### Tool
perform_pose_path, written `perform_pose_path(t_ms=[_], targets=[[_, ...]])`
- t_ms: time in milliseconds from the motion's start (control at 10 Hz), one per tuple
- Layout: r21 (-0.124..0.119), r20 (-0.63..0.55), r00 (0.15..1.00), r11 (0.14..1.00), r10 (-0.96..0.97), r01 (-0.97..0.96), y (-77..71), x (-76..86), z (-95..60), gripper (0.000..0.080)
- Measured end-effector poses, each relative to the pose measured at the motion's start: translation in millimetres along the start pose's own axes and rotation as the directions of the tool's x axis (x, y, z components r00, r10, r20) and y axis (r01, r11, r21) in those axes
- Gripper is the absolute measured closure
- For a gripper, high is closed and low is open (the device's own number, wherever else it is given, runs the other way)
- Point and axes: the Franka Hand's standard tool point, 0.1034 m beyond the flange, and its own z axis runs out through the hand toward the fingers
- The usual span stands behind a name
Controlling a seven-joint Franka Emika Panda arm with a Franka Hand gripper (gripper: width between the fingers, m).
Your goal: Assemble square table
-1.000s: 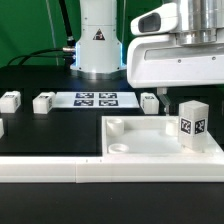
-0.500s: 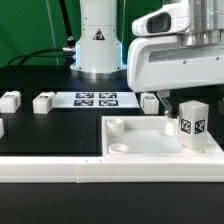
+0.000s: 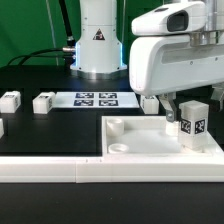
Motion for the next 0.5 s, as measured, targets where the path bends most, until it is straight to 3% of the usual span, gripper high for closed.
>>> perform_pose_path(t_ms=[100,200,300,400,500], targets=[[0.0,0.0,1.0,1.0,0.012,-0.012,-0.3,0.1,0.0,0.0159],[0.0,0.0,1.0,1.0,0.012,-0.012,-0.1,0.0,0.0,0.0343],[0.0,0.0,1.0,1.0,0.012,-0.012,-0.1,0.0,0.0,0.0343],[0.0,0.0,1.0,1.0,0.021,-0.021,0.1,-0.1,0.0,0.0511],[0.0,0.0,0.999,0.999,0.046,-0.046,0.1,-0.1,0.0,0.0511]])
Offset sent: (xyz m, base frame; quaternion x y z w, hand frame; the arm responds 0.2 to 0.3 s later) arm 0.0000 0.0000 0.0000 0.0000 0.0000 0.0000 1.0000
